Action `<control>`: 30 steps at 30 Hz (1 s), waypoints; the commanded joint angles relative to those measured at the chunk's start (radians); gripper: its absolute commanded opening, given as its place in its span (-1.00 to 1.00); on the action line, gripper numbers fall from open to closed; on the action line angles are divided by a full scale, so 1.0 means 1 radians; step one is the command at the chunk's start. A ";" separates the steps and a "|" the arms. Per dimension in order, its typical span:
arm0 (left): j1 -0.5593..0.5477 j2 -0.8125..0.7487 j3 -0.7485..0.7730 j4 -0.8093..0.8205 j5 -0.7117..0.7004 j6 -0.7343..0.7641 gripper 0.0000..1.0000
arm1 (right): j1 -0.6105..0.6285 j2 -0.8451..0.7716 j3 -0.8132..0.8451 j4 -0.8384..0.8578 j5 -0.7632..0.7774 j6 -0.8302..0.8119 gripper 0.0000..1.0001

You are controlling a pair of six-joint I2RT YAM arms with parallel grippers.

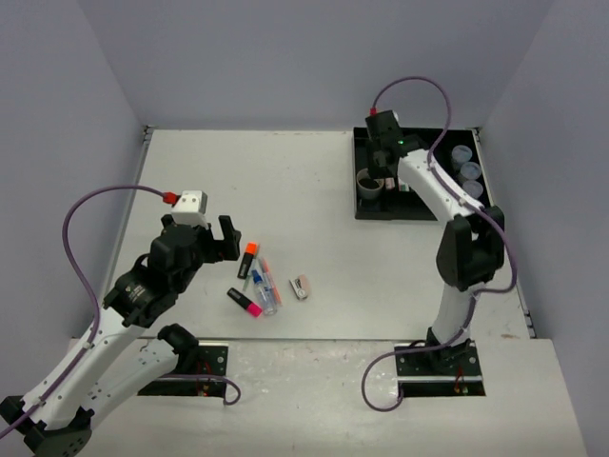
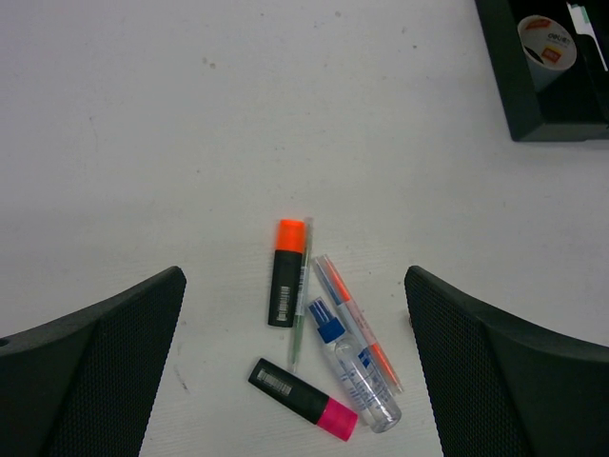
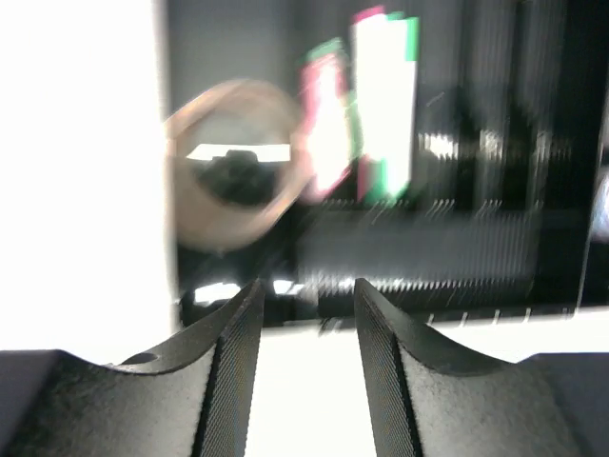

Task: Sort the stationery into containers
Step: Pick up the stationery from the center of the board.

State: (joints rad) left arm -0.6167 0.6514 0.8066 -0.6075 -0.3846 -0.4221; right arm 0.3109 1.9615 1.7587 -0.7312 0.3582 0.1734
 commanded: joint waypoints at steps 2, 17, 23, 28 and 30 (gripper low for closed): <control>-0.002 0.007 0.000 0.031 -0.022 0.028 1.00 | 0.327 -0.352 -0.328 0.158 0.039 0.166 0.03; -0.002 0.027 0.003 0.026 -0.030 0.026 1.00 | 0.729 -0.217 -0.541 0.240 -0.208 0.475 0.19; -0.001 0.040 0.005 0.025 -0.033 0.026 1.00 | 0.777 -0.209 -0.529 0.239 -0.169 0.486 0.19; 0.000 0.028 0.012 0.010 -0.065 0.015 1.00 | 0.826 -0.181 -0.490 0.249 -0.186 0.483 0.14; 0.001 0.003 0.015 0.006 -0.088 0.009 1.00 | 0.846 -0.142 -0.455 0.254 -0.201 0.476 0.11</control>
State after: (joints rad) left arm -0.6165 0.6873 0.8066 -0.6105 -0.4162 -0.4230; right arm 1.1180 1.7735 1.2267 -0.4998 0.1537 0.6310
